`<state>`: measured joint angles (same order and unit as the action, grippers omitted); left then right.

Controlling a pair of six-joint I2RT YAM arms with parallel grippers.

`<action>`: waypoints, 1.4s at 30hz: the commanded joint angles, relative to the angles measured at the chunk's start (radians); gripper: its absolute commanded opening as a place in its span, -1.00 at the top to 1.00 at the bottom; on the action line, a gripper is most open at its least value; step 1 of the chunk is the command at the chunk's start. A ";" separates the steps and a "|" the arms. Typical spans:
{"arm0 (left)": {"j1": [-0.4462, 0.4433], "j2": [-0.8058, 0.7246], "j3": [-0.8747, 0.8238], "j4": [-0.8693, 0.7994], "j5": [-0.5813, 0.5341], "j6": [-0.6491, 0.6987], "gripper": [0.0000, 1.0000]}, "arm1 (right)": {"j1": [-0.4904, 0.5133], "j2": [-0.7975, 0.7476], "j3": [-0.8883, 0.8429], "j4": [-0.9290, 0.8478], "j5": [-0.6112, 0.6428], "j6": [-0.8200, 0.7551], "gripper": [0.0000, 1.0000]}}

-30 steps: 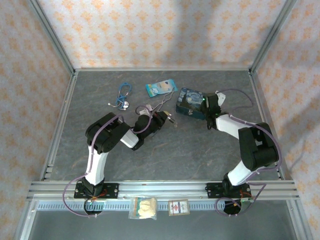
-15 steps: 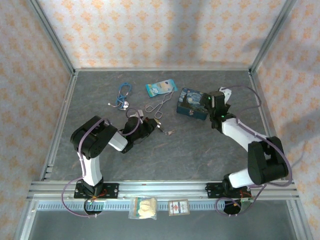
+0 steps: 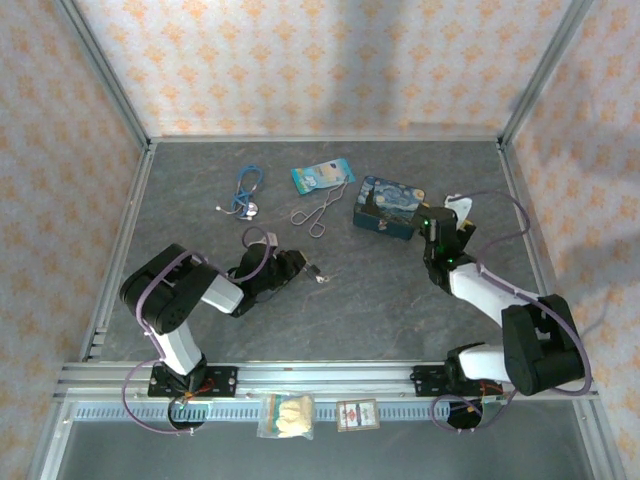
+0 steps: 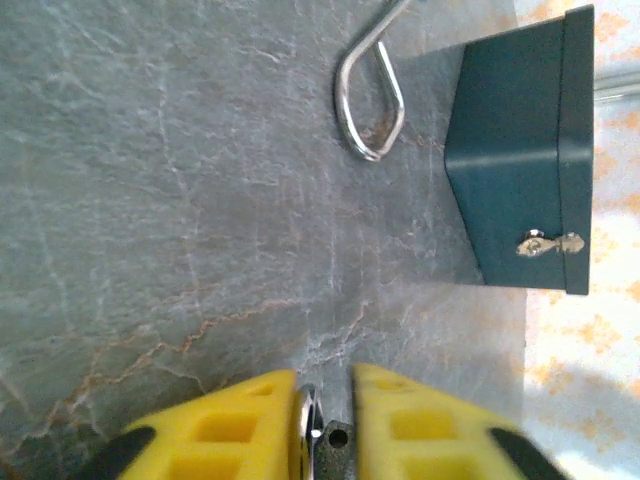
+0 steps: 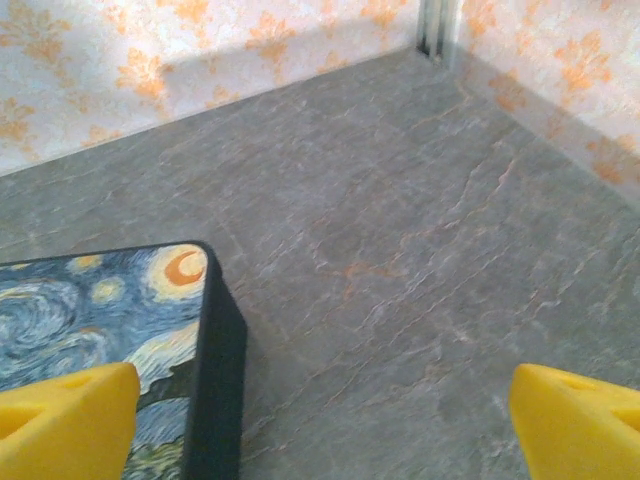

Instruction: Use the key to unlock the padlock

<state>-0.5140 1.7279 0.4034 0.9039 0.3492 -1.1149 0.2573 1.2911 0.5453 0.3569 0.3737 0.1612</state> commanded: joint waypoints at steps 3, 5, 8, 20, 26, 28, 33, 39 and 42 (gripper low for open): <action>0.035 -0.077 0.033 -0.171 -0.068 0.094 0.10 | -0.040 -0.038 -0.067 0.159 0.072 -0.054 -0.89; 0.055 -0.131 0.046 -0.235 -0.098 0.143 -0.05 | -0.075 -0.049 -0.106 0.210 0.045 -0.039 -0.89; 0.084 -0.215 0.080 -0.357 -0.169 0.225 -0.23 | -0.123 -0.063 -0.170 0.292 -0.007 -0.020 -0.90; 0.267 -0.346 0.302 -0.698 -0.473 0.598 -0.63 | -0.164 0.026 -0.330 0.694 -0.147 -0.127 -0.89; 0.311 -0.353 0.287 -0.657 -0.685 0.739 -0.68 | -0.165 0.124 -0.373 0.908 -0.152 -0.181 -0.90; 0.322 -0.349 0.270 -0.629 -0.747 0.797 -0.68 | -0.165 0.197 -0.388 1.002 -0.172 -0.190 -0.90; 0.335 -0.354 0.190 -0.494 -0.870 0.889 -0.69 | -0.174 0.234 -0.340 0.939 -0.238 -0.205 -0.89; 0.356 -0.303 0.129 -0.317 -0.951 0.956 -0.70 | -0.197 0.229 -0.320 0.893 -0.276 -0.191 -1.00; 0.371 -0.254 0.098 -0.245 -0.949 0.961 -0.71 | -0.198 0.228 -0.322 0.895 -0.275 -0.191 -1.00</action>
<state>-0.1600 1.4300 0.5358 0.5388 -0.5415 -0.1993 0.0643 1.5276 0.2096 1.2415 0.1120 -0.0208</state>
